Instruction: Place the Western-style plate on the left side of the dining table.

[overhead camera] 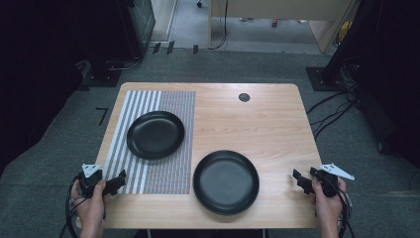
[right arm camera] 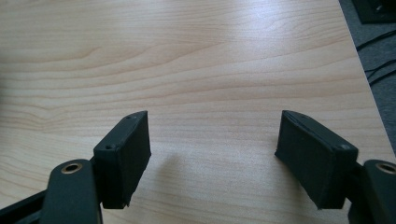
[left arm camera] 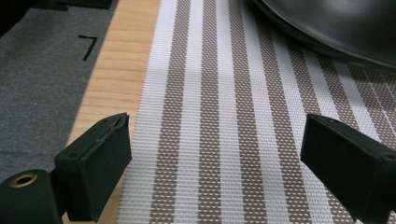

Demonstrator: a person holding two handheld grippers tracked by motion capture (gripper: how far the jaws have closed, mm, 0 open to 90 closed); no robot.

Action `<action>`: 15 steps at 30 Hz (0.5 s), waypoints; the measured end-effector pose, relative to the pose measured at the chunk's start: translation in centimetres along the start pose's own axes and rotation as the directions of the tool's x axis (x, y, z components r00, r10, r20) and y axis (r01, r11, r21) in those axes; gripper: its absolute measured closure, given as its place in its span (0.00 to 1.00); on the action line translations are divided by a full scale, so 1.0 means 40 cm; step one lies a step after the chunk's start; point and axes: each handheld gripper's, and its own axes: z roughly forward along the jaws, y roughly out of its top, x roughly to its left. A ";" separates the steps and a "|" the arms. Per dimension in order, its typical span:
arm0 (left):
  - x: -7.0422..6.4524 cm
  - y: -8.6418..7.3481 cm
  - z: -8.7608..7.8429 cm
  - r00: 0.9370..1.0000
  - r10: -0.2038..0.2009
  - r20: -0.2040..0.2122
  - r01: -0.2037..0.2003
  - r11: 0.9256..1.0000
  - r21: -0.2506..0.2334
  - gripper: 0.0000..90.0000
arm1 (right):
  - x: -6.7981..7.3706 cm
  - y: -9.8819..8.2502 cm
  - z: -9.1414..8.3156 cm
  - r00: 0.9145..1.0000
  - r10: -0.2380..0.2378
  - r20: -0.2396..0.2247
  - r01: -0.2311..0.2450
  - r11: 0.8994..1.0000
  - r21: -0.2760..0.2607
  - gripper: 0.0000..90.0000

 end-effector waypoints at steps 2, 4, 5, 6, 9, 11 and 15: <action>-0.003 -0.004 0.001 1.000 -0.002 0.007 0.002 1.000 0.000 0.10 | 0.013 -0.002 0.001 0.999 -0.040 0.032 0.039 0.999 0.013 0.28; -0.004 -0.005 0.001 1.000 -0.001 0.010 0.001 1.000 -0.002 0.10 | 0.024 -0.005 0.001 0.996 -0.072 0.057 0.071 0.997 0.024 0.27; -0.005 -0.005 0.001 1.000 0.002 0.008 -0.002 1.000 -0.002 0.10 | 0.028 -0.006 0.002 0.994 -0.088 0.068 0.086 0.996 0.029 0.27; -0.006 -0.006 0.002 1.000 0.002 0.009 -0.002 1.000 -0.002 0.10 | 0.032 -0.007 0.003 0.992 -0.098 0.074 0.096 0.995 0.035 0.26; -0.009 -0.009 0.005 1.000 0.010 0.013 -0.010 1.000 0.005 0.10 | 0.039 -0.008 0.005 0.989 -0.118 0.086 0.114 0.992 0.045 0.25; -0.010 -0.012 0.008 1.000 0.011 0.015 -0.012 1.000 0.008 0.10 | 0.040 -0.008 0.006 0.988 -0.124 0.088 0.120 0.992 0.045 0.25; -0.010 -0.013 0.008 1.000 -0.005 0.029 0.005 1.000 0.003 0.10 | 0.041 -0.008 0.006 0.988 -0.124 0.088 0.120 0.992 0.047 0.24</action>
